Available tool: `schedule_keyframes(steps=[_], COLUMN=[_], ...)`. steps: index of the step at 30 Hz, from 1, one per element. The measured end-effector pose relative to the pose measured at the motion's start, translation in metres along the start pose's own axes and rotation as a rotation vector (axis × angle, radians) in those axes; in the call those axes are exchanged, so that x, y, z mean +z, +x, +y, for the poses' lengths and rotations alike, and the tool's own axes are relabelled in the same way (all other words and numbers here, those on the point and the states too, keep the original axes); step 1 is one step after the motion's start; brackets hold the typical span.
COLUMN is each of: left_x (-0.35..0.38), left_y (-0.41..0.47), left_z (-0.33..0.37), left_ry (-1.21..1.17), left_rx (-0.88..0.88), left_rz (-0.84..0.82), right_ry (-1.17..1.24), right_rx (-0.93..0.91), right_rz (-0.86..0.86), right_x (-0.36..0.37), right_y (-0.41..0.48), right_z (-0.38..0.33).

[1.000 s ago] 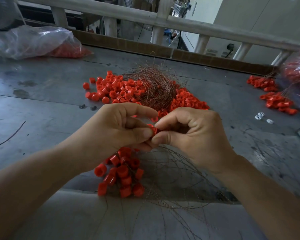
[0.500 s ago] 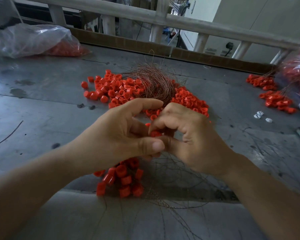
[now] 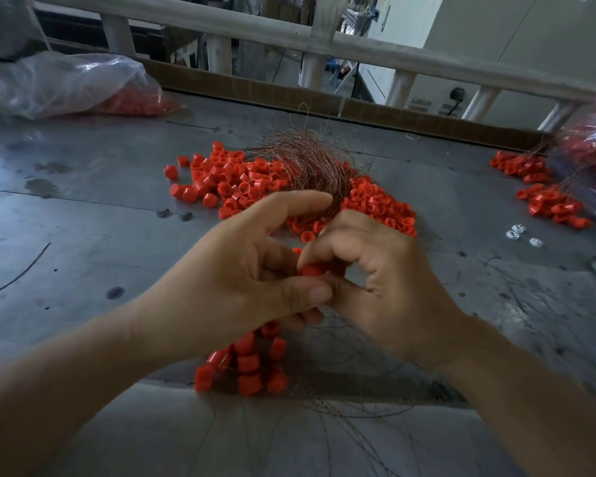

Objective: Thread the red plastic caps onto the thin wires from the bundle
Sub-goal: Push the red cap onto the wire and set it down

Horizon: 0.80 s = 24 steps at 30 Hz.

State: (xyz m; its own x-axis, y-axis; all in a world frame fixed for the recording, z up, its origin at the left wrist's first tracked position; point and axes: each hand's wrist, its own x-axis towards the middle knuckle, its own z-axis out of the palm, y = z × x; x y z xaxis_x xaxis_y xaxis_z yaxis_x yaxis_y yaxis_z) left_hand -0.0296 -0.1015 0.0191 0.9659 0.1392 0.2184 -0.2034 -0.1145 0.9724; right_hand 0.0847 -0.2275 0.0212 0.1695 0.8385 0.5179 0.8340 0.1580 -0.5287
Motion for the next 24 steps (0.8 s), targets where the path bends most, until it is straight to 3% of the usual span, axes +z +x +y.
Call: schedule_keyframes(steps=[9,24], left_x=[-0.0073,-0.0101], left_y=[0.0025,0.0032], left_z=[-0.0015,0.0023], left_ry=[-0.039,0.051], left_rx=[-0.023,0.012], left_rz=[-0.008,0.107], right_ry=[0.095,0.090], right_rx=[0.057,0.072], right_rz=[0.102,0.057], right_x=[-0.0027,0.0000], right_y=[0.0023,0.0014], right_z=[0.0040,0.0015])
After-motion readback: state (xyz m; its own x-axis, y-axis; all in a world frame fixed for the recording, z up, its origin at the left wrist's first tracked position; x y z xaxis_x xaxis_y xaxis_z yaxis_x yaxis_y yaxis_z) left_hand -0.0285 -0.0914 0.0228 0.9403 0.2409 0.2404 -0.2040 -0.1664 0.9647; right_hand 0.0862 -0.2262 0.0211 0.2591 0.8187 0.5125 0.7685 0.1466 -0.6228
